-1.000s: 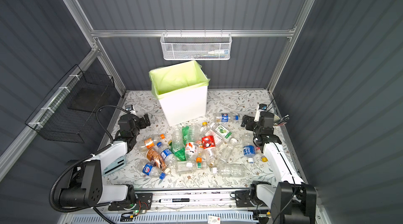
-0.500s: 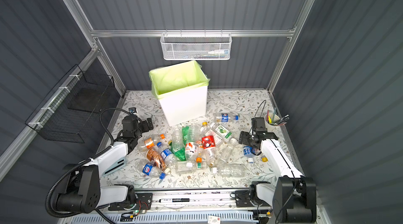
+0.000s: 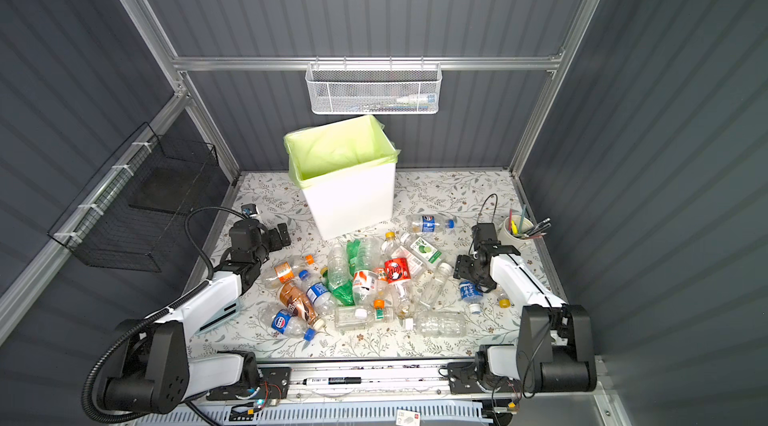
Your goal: Throw the plastic bottles in the bin
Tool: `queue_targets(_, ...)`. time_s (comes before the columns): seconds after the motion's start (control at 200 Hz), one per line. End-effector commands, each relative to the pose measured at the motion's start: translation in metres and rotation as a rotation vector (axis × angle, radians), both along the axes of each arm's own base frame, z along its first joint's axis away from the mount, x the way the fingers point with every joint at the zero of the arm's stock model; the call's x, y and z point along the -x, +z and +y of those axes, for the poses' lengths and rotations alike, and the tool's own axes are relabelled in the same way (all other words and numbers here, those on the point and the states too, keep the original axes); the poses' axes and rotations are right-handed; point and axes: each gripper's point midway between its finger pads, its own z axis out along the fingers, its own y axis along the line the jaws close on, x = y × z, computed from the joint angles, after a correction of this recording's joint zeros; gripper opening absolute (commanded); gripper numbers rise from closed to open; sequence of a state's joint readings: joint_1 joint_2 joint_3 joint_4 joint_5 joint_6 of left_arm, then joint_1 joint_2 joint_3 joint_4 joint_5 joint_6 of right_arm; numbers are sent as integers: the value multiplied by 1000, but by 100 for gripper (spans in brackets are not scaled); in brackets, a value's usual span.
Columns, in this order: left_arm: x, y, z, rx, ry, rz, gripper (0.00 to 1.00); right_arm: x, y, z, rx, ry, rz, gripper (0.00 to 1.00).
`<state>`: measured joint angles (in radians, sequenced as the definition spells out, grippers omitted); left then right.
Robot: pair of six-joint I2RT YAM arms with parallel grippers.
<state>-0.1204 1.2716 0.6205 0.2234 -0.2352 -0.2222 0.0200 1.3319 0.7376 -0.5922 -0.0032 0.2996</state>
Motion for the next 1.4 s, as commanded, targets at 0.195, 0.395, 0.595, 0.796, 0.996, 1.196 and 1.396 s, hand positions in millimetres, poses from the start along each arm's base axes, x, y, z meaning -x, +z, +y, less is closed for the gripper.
queue_targets(0.195, 2, 9, 0, 13, 8, -14, 100, -6, -4, 4, -3, 17, 35, 72)
queue_targets(0.395, 3, 10, 1, 14, 15, -12, 100, -10, -3, 7, -16, 45, 29, 63)
queue_targets(0.595, 2, 9, 2, 10, 21, 2, 100, -32, 43, -1, 32, 48, -146, 57)
queue_targets(0.796, 5, 9, 2, 16, 25, 6, 100, -58, 181, -18, 70, -17, -610, 54)
queue_targets(0.996, 7, 9, 3, 14, 31, 20, 100, -65, 351, -14, -23, -78, -1147, 53)
queue_targets(1.196, 10, 11, 1, 42, 32, 15, 100, -92, 463, 31, -354, 5, -1469, 50)
queue_targets(1.396, 11, 14, -2, 60, 20, 21, 100, -157, 494, 147, -582, 260, -1457, 52)
